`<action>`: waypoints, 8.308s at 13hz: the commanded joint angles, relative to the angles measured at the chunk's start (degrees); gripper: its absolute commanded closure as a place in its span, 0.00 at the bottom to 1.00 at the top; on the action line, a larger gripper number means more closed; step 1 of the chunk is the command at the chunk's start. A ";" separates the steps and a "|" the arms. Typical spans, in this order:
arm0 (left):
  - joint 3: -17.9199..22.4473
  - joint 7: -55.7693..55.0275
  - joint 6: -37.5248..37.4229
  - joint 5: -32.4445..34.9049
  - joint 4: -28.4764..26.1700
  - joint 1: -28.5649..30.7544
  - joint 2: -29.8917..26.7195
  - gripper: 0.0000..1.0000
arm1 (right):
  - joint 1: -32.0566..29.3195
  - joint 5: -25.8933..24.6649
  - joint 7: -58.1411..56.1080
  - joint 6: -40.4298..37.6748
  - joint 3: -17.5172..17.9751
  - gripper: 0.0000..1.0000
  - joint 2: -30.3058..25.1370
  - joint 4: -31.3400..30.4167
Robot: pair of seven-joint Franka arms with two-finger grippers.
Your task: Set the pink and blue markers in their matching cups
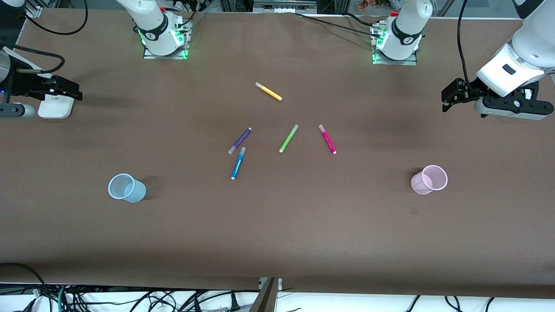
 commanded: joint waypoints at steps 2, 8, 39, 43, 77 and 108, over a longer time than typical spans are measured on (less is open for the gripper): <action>-0.16 0.48 -1.40 -0.13 1.81 -0.02 0.80 0.00 | -0.25 2.25 -0.88 -0.41 -0.22 0.00 0.93 0.74; -1.30 0.48 -1.49 -0.13 1.81 0.07 0.71 0.00 | 2.81 2.25 -1.15 1.69 0.22 0.00 2.96 0.74; -24.85 -35.29 30.29 0.05 -22.88 -2.39 18.88 0.00 | 29.63 2.43 40.96 48.70 0.22 0.00 38.19 0.12; -24.68 -39.24 35.06 4.93 -22.80 -4.85 24.43 0.00 | 31.13 4.19 41.75 54.15 0.22 0.00 41.10 0.30; -23.45 -17.13 -20.82 16.57 9.01 3.91 32.26 1.00 | 19.46 13.65 26.48 34.15 -0.31 1.00 27.93 -1.56; -19.76 0.42 -22.85 26.62 21.57 5.61 30.18 0.00 | -15.28 45.41 6.51 13.65 -0.05 1.00 44.97 14.89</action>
